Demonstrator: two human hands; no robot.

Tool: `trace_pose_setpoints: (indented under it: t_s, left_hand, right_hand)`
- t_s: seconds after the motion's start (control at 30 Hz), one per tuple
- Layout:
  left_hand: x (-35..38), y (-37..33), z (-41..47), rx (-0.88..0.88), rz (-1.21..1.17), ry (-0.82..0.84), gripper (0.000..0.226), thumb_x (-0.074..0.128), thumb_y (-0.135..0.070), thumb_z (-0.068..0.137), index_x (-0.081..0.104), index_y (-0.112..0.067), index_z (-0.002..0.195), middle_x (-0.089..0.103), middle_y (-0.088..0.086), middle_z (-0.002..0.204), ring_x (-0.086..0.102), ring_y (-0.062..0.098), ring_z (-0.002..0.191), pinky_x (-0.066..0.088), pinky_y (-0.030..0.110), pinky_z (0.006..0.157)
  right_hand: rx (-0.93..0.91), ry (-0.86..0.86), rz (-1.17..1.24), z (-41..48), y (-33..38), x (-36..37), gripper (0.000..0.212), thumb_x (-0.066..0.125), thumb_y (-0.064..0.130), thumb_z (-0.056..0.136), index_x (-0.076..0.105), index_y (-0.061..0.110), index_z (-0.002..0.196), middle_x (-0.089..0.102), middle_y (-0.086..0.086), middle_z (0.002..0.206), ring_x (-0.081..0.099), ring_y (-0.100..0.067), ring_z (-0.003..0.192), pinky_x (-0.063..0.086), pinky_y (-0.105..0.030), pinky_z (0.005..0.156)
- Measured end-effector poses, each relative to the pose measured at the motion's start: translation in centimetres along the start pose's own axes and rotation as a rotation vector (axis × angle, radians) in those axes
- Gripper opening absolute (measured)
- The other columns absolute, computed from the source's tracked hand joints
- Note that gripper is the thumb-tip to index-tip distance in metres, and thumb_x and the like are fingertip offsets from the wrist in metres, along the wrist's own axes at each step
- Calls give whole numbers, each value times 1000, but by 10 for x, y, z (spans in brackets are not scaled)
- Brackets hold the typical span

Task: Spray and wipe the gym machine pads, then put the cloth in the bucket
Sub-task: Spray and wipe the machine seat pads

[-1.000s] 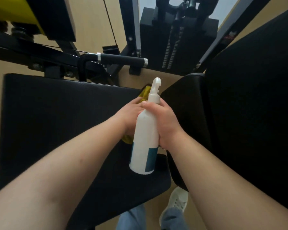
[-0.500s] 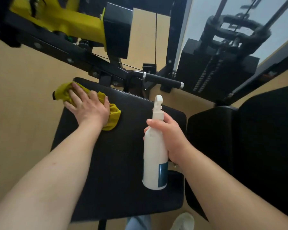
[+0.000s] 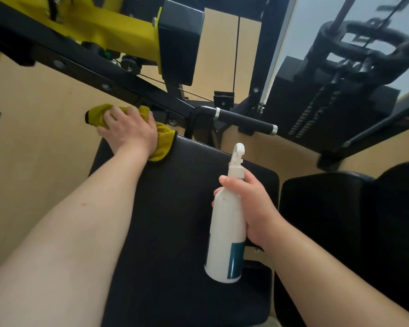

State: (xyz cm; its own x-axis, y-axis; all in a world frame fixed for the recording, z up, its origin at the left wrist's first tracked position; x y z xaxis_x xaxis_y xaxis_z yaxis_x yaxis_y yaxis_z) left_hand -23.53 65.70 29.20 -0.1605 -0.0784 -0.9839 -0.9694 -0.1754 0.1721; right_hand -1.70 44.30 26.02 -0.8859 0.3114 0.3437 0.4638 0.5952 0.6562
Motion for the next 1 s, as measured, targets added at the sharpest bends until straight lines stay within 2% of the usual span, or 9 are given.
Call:
trace_pose_setpoints:
  t_s: [0.07,0.17,0.37,0.5,0.57,0.67,0.8,0.9,1.0]
  left_hand:
    - [-1,1,6,-26,-28,-17,67,26,-57,105,46,-5,143,43,24,147,39,43,138,36,64,110]
    - [5,0,-17,-2,-45,-16,71,24,-56,106,37,-5,153,21,16,167,15,39,155,19,64,121]
    - [35,-38,-129,260,-41,93,56,31,-55,104,60,-12,125,10,14,171,12,36,156,18,60,122]
    - [42,-52,-168,385,-143,114,44,49,-52,100,64,-12,110,40,15,160,43,36,142,35,56,113]
    - [29,-48,-167,378,-258,87,43,51,-48,99,62,-8,111,63,15,135,62,35,119,47,51,96]
    - [2,-31,-165,249,-481,55,34,55,-42,100,55,-8,103,63,11,95,61,28,83,47,43,75]
    - [-11,-2,-178,-4,-686,122,34,54,-46,102,50,-13,108,57,1,94,54,17,80,43,31,68]
    - [-15,29,-197,-251,-823,120,31,49,-51,102,47,-22,109,58,-5,93,58,15,81,44,26,65]
    - [-11,66,-226,-587,-982,78,29,47,-53,103,47,-24,107,60,-12,89,63,11,78,42,20,59]
  right_hand:
    - [28,0,37,-6,-1,1,21,71,22,95,62,27,113,72,-13,90,69,-30,82,60,-59,87]
    - [33,6,34,-19,2,1,20,72,22,94,62,23,112,72,-14,89,68,-31,82,59,-60,88]
    - [65,45,-57,-36,11,3,24,72,22,94,64,31,114,70,-16,94,69,-31,84,60,-56,86]
    - [120,36,-118,-43,6,-1,20,75,27,91,68,43,102,69,-22,107,70,-33,91,61,-59,87]
    - [140,28,-158,-44,3,1,23,75,27,91,65,43,105,70,-22,112,71,-32,92,62,-58,86]
    - [169,65,-191,-44,4,13,25,75,24,92,64,39,109,72,-17,108,71,-30,89,62,-57,86]
    - [184,166,-299,-41,12,38,20,72,25,94,64,40,104,72,-12,104,70,-26,90,63,-50,84]
    - [235,371,-468,-35,14,67,21,68,27,97,62,41,112,72,-7,107,71,-19,90,65,-37,75]
    - [328,596,-564,-35,6,101,28,65,21,99,66,33,125,75,1,95,74,-9,76,60,-25,62]
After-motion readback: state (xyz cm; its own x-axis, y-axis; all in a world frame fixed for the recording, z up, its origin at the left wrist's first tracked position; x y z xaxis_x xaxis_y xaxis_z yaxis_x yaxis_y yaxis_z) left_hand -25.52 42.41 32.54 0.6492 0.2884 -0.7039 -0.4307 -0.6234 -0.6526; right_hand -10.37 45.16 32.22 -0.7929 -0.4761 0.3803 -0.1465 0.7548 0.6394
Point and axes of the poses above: each hand's wrist, its own z-axis towards the middle knuckle, its own x-axis out of the palm, y = z × x, the point moved 7 cm from there along z, towards the middle knuckle
